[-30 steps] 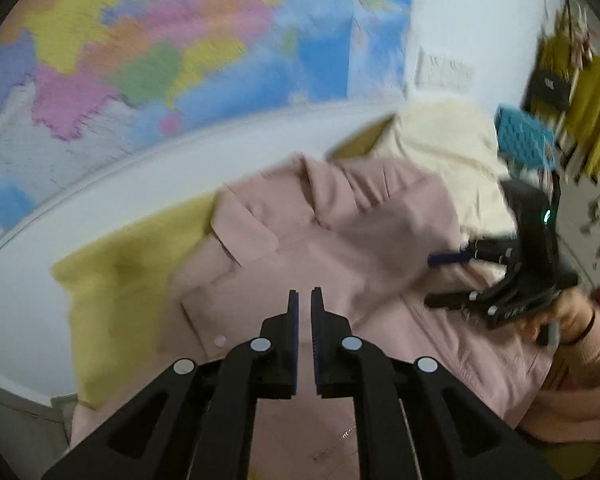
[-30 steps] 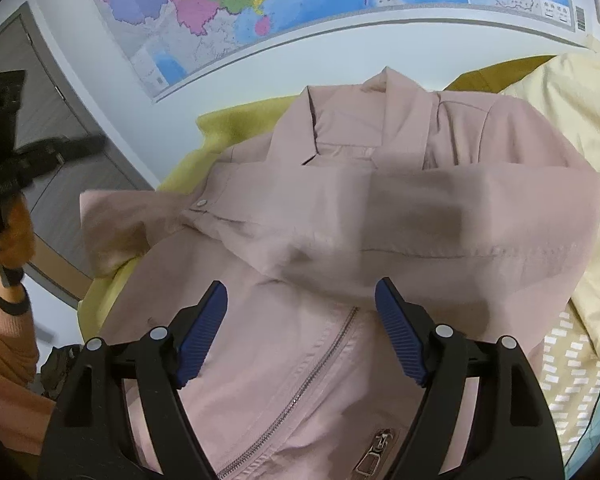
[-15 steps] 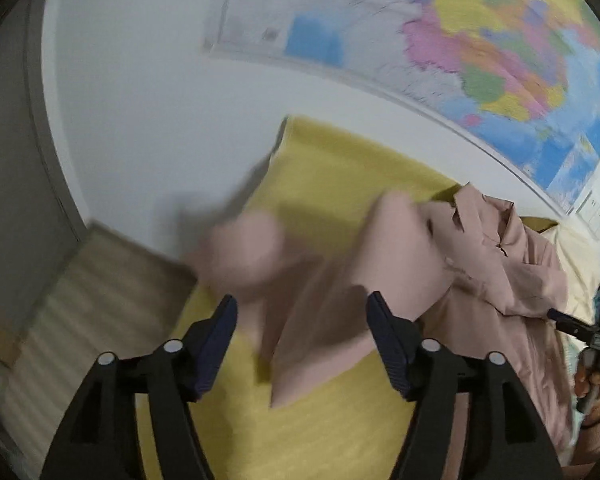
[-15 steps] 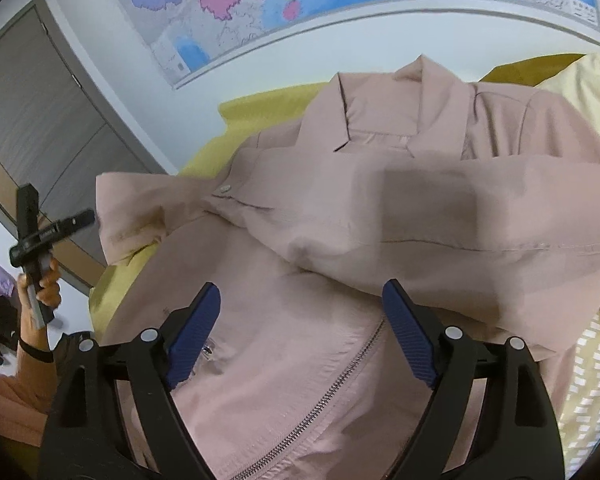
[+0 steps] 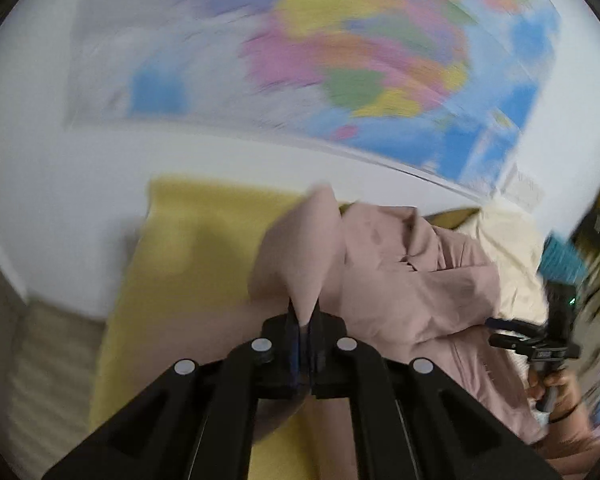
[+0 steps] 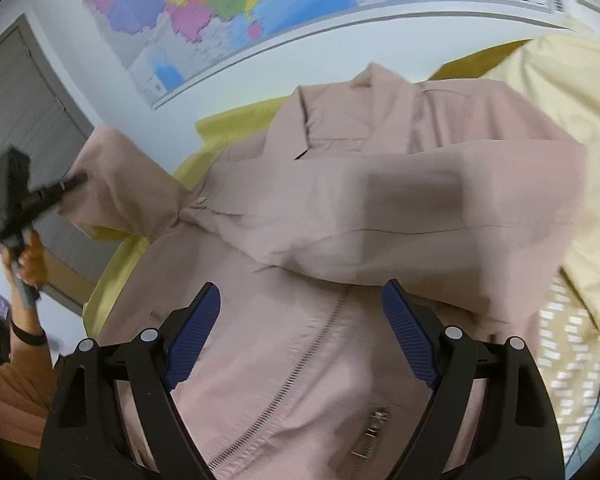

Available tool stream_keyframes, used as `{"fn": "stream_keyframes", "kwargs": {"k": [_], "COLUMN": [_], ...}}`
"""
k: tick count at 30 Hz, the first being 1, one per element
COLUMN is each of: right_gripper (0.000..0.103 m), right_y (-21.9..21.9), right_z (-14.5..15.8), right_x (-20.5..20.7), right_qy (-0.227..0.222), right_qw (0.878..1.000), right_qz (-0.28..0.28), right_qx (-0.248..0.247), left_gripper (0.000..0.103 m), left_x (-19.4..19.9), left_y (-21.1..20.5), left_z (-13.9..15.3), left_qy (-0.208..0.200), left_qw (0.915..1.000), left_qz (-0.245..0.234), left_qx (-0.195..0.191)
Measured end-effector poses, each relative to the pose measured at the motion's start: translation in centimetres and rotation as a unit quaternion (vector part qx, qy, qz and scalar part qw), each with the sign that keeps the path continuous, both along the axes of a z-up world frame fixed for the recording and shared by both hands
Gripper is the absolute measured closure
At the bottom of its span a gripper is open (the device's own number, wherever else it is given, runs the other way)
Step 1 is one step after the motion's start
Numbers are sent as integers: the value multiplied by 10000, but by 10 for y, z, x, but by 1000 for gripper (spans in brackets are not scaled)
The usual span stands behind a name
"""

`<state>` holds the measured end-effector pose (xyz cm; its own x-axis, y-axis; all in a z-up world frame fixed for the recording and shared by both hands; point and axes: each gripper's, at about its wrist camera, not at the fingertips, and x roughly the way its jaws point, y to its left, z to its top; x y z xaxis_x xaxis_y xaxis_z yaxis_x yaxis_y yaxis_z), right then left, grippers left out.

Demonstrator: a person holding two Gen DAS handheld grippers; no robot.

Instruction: Fold large clothes

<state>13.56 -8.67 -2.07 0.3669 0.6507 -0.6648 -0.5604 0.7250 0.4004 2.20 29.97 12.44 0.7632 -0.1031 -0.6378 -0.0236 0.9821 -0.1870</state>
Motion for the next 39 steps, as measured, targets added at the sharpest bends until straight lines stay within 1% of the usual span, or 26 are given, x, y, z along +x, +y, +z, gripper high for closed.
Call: {"fn": "stream_keyframes", "kwargs": {"k": [1, 3, 5, 6, 7, 8, 9, 11, 14, 15, 17, 18, 20, 21, 24, 25, 26, 27, 29, 31, 32, 33, 34, 35, 37, 39], "right_gripper": [21, 21, 21, 21, 21, 21, 21, 20, 17, 15, 13, 12, 12, 12, 12, 12, 12, 12, 12, 12, 12, 12, 12, 12, 12, 12], "right_y": [-5, -12, -17, -18, -17, -16, -14, -7, 10, 20, 34, 46, 61, 69, 80, 82, 82, 82, 79, 74, 72, 67, 64, 58, 49, 44], "right_z": [0, -1, -1, -1, -1, 0, 2, 6, 13, 15, 16, 15, 12, 9, 1, -1, -2, -4, -5, -4, -4, -2, -1, 0, 7, 16], "right_x": [1, 2, 1, 0, -2, -4, -6, -10, -17, -19, -22, -23, -23, -24, -25, -25, -26, -26, -25, -24, -24, -24, -23, -25, -27, -33], "right_qy": [6, 72, 103, 106, 99, 84, 52, -41, -174, -217, -246, -263, -280, -223, -103, -73, -49, -13, 34, 48, 40, 14, 3, -8, -79, -195], "right_qw": [10000, 9998, 9997, 9997, 9997, 9998, 9999, 10000, 9993, 9987, 9976, 9969, 9959, 9950, 9939, 9939, 9939, 9940, 9944, 9952, 9955, 9961, 9965, 9967, 9971, 9963], "right_qz": [-47, -119, -167, -167, -151, -119, -62, 58, 334, 459, 640, 736, 864, 970, 1091, 1097, 1095, 1086, 1050, 977, 946, 879, 839, 816, 750, 828], "right_qx": [41, 146, 174, 163, 150, 130, 89, 67, 66, 71, 74, 35, -48, -65, -82, -93, -99, -99, -101, -105, -95, -81, -67, -29, 45, 146], "left_gripper": [99, 99, 96, 89, 86, 86, 82, 71, 43, 34, 30, 27, 23, 23, 26, 30, 31, 31, 38, 83, 94, 99, 100, 100, 100, 100], "left_x": [16, 38, 66, 74, 84, 93, 99, 101, 80, 65, 45, 37, 29, 28, 26, 25, 24, 24, 27, 31, 34, 37, 35, 33, 30, 31], "left_y": [-25, -63, -107, -119, -133, -143, -154, -158, -136, -120, -99, -86, -63, -49, -16, -12, -11, -9, -10, -16, -20, -29, -36, -50, -70, -94], "left_z": [10, 9, -12, -23, -38, -51, -65, -74, -54, -41, -27, -26, -35, -49, -99, -108, -118, -129, -141, -144, -144, -137, -132, -114, -86, -59], "left_qy": [-21, 101, 428, 606, 821, 1008, 1162, 1238, 694, 369, 64, 48, 223, 466, 1273, 1406, 1493, 1560, 1610, 1654, 1655, 1578, 1457, 1186, 844, 610], "left_qw": [9995, 9964, 9883, 9837, 9797, 9780, 9758, 9753, 9834, 9880, 9913, 9930, 9958, 9964, 9908, 9892, 9880, 9865, 9826, 9803, 9787, 9773, 9799, 9842, 9832, 9819], "left_qz": [-307, -825, -1462, -1693, -1828, -1823, -1832, -1794, -1667, -1500, -1313, -1178, -879, -698, -330, -255, -246, -271, -477, -605, -709, -871, -895, -1019, -1386, -1667], "left_qx": [102, 147, 85, 8, -18, 84, 268, 367, 159, 72, 24, 36, 84, 74, -328, -310, -307, -411, -787, -898, -991, -1116, -1030, -829, -834, -668]}}
